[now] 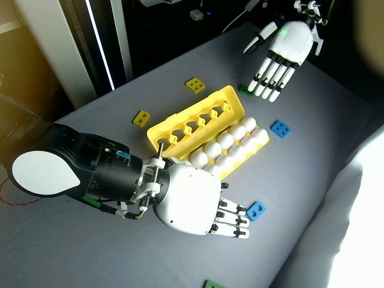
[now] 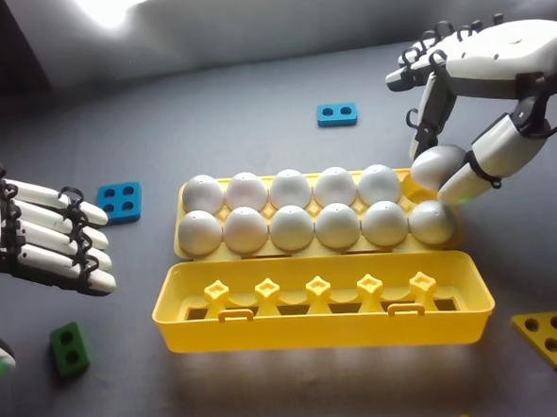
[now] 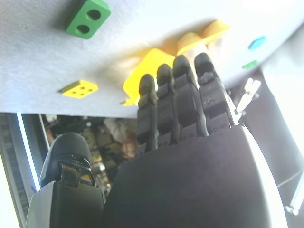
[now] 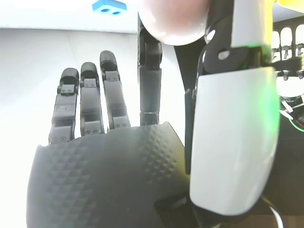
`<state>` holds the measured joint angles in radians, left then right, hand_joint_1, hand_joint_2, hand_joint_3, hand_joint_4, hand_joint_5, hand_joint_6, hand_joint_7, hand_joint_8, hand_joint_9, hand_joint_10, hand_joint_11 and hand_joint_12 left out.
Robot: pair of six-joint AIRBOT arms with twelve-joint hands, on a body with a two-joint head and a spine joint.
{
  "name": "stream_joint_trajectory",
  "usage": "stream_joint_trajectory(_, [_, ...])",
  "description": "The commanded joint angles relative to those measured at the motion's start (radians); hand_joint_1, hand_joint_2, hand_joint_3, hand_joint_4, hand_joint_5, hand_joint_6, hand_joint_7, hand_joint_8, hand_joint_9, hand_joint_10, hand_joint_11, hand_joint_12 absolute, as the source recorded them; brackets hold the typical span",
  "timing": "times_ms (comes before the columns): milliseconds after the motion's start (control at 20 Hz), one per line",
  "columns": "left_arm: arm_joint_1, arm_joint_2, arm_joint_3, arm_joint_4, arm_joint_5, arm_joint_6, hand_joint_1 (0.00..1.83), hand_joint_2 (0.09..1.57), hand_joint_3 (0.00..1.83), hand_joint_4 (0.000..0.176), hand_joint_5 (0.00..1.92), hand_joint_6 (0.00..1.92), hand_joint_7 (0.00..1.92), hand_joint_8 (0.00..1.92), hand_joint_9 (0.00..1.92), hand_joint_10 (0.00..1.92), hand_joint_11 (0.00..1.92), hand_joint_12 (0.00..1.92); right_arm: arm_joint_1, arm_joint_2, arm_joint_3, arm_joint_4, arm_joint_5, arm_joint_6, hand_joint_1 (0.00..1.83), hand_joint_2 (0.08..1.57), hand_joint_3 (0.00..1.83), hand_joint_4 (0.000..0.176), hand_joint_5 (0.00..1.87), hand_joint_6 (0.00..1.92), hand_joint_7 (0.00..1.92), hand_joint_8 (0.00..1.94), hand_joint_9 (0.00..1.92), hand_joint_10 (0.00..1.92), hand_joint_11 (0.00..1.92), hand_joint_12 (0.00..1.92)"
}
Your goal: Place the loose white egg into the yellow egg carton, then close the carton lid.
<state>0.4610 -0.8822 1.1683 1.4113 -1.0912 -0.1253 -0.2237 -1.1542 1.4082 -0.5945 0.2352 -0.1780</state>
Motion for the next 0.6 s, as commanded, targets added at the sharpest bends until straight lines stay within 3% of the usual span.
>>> stream_joint_trajectory(0, [-0.008, 0.018, 0.002, -0.064, -0.045, 0.0, 0.0, 1.23, 0.0, 0.0, 0.29, 0.0, 0.29, 0.01, 0.24, 0.0, 0.1, 0.11, 0.006, 0.016, 0.0, 0.021, 0.083, 0.007, 1.1, 0.99, 0.0, 0.176, 1.3, 0.41, 0.21, 0.01, 0.07, 0.01, 0.0, 0.0])
stream_joint_trajectory(550, [-0.01, 0.018, 0.003, -0.064, -0.045, 0.0, 0.0, 1.23, 0.0, 0.0, 0.29, 0.0, 0.29, 0.01, 0.24, 0.0, 0.09, 0.12, 0.011, 0.013, -0.003, 0.02, 0.076, 0.0, 1.09, 1.0, 0.0, 0.176, 1.26, 0.5, 0.23, 0.01, 0.08, 0.01, 0.0, 0.0])
